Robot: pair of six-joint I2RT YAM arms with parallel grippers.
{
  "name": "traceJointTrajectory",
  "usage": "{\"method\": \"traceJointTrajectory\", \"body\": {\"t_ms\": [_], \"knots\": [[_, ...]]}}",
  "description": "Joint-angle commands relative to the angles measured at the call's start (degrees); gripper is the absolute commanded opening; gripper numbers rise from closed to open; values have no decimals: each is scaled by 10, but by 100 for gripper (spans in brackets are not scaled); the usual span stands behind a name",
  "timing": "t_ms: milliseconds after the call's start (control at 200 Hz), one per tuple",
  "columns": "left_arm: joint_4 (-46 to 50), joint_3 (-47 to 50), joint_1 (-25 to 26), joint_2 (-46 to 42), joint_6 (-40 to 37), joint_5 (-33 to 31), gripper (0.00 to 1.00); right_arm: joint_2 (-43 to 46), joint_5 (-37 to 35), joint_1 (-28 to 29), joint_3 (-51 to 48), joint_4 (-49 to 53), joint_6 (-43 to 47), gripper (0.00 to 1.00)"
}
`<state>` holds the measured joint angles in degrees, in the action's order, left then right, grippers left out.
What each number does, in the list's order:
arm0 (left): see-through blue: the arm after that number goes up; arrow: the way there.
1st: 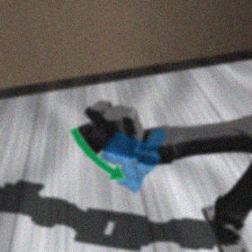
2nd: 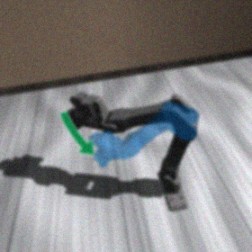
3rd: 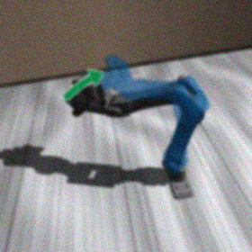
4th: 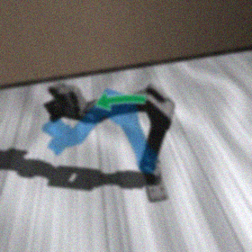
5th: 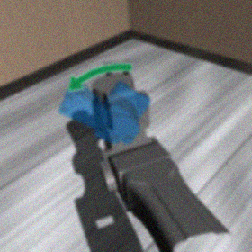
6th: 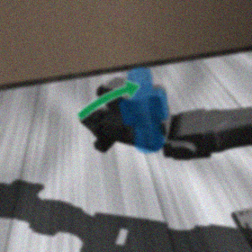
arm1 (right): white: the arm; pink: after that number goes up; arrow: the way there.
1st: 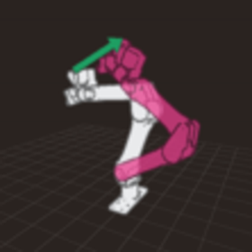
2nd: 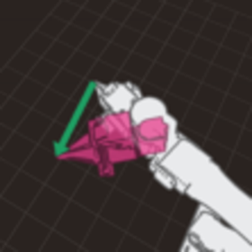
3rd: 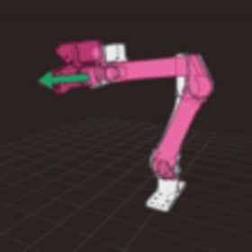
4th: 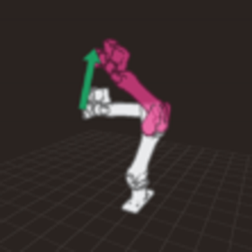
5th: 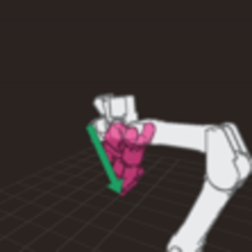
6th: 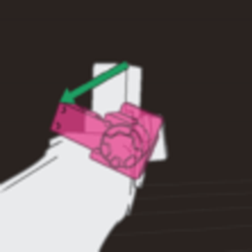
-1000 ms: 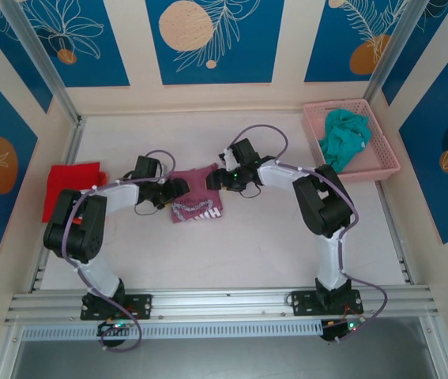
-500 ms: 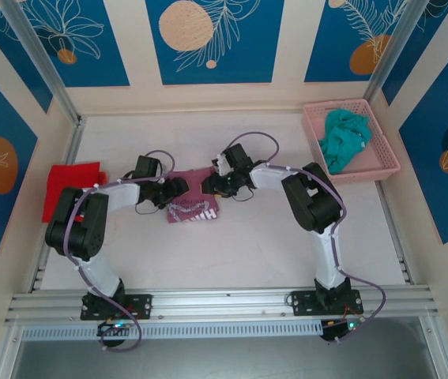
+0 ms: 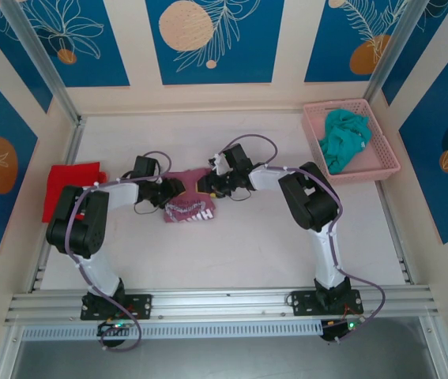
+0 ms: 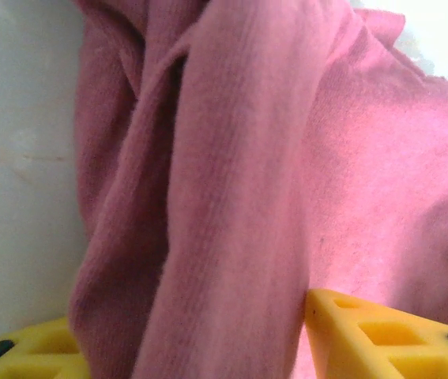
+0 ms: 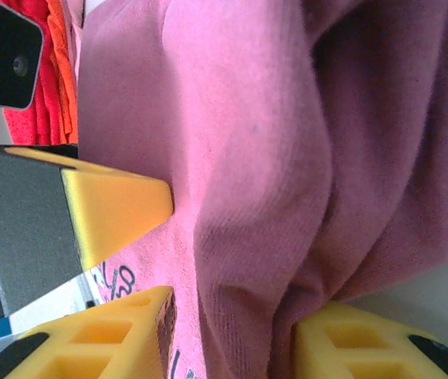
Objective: Fold and stack the t-shirts
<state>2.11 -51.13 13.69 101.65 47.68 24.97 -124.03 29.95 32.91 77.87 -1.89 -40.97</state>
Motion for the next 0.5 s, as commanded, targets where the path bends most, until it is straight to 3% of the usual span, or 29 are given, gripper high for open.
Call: {"method": "traceJointTrajectory", "body": {"t_ms": [0, 170, 290, 495], "knots": [[-188, 3, 37, 69, 32, 86, 53, -22, 50, 8, 9, -13, -15, 40], [-203, 1, 40, 79, 41, 90, 42, -24, 50, 10, 7, -16, -16, 40], [-192, 1, 39, 80, 30, 87, 0, -5, 35, 3, -8, -16, -7, 45], [-115, -4, 38, 47, -38, 55, 0, 79, -18, -16, -74, -14, 37, 75]]}}
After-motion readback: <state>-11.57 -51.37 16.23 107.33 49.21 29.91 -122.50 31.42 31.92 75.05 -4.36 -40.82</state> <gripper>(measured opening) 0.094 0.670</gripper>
